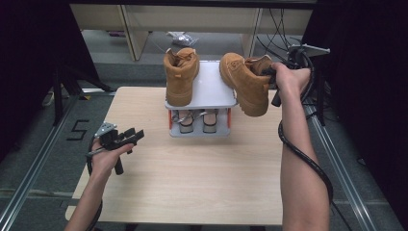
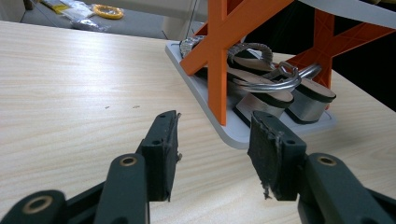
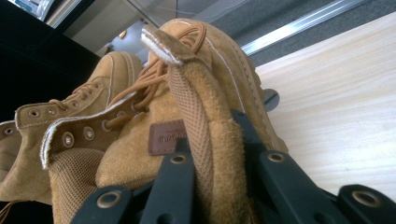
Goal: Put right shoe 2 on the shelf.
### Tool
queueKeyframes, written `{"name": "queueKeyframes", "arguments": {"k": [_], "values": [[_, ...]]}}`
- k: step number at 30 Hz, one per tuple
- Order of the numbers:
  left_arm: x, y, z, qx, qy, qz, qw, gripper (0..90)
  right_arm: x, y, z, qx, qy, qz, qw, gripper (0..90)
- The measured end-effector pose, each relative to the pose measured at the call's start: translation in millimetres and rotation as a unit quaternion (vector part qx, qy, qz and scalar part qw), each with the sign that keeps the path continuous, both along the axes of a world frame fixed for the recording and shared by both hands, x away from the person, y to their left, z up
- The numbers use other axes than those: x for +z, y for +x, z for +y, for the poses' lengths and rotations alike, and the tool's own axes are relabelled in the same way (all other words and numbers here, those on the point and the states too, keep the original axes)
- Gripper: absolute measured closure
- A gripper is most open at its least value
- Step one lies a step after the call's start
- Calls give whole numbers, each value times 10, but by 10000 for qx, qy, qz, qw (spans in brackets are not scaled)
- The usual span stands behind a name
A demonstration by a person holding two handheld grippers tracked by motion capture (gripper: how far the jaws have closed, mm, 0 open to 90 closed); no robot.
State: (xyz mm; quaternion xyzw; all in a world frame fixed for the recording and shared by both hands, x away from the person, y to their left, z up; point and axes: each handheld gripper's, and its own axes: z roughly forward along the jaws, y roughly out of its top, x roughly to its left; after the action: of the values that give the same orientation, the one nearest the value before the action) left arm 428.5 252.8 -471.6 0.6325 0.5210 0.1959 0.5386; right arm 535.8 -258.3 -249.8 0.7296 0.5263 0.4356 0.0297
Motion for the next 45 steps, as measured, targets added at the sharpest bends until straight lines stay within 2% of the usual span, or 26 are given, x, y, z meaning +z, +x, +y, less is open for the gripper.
{"name": "queueKeyframes", "arguments": {"k": [1, 2, 3, 6, 10, 15, 18, 19, 20, 21, 22, 23, 26, 27, 29, 31, 33, 35, 37, 42, 45], "values": [[0, 0, -2, -4, 3, -6, 10000, 518, 7, 5, 12, -25, -58, 55, 10000, 815], [1, 1, -3, -5, 2, -6, 10000, 518, 3, 12, 25, -4, 13, 0, 10000, 815], [1, 1, -3, -7, 2, -8, 10000, 518, 10, 17, 35, -14, -77, 35, 10000, 815], [4, 1, 3, -11, 5, -10, 10000, 518, 16, 34, 67, 7, 16, -17, 10000, 815], [7, -1, 12, 17, -10, -14, 10000, 518, 35, 50, 107, 25, -117, 24, 9999, 815], [9, -1, 18, 10, -19, -21, 10000, 518, 35, 78, 173, 30, 16, -49, 10000, 814], [10, 0, 21, 13, -15, -22, 10000, 518, 46, 93, 217, 0, -34, 20, 10000, 814], [9, 0, 22, 9, -13, -23, 10000, 518, 41, 100, 228, 37, 31, -45, 10000, 814], [8, 0, 22, 10, -13, -20, 10000, 518, 48, 107, 244, 17, -43, 21, 10000, 814], [8, -1, 23, 8, -16, -17, 10000, 518, 42, 114, 258, 26, 21, -40, 10000, 814], [8, -1, 24, 8, -17, -20, 10000, 518, 47, 122, 268, 65, -69, 1, 10000, 813], [9, -2, 27, 12, -17, -22, 10000, 518, 41, 128, 277, 90, 8, -63, 9999, 813], [16, -3, 37, 28, -22, -41, 10000, 518, 42, 152, 324, 98, -5, -73, 9999, 813], [17, -4, 39, 32, -28, -41, 10000, 518, 52, 158, 348, 39, -1, -15, 10000, 813], [16, -4, 39, 27, -31, -42, 10000, 518, 48, 173, 354, 127, -22, -97, 9999, 812], [9, 0, 38, 16, -35, -47, 10000, 518, 58, 181, 376, 93, 8, -94, 9999, 812], [7, 1, 38, 13, -23, -32, 10000, 518, 70, 191, 402, 71, -65, -81, 9999, 811], [6, -1, 37, 9, -26, -34, 10000, 518, 68, 199, 423, 70, 19, -146, 9999, 811], [7, -1, 41, 13, -22, -39, 10000, 518, 67, 211, 433, 66, 56, -119, 9999, 811], [5, -1, 48, 25, -18, -29, 10000, 518, 50, 235, 463, 97, -4, -157, 9998, 810], [5, -2, 48, 28, -20, -27, 10000, 518, 43, 246, 493, 37, 50, -112, 9999, 809]]}}
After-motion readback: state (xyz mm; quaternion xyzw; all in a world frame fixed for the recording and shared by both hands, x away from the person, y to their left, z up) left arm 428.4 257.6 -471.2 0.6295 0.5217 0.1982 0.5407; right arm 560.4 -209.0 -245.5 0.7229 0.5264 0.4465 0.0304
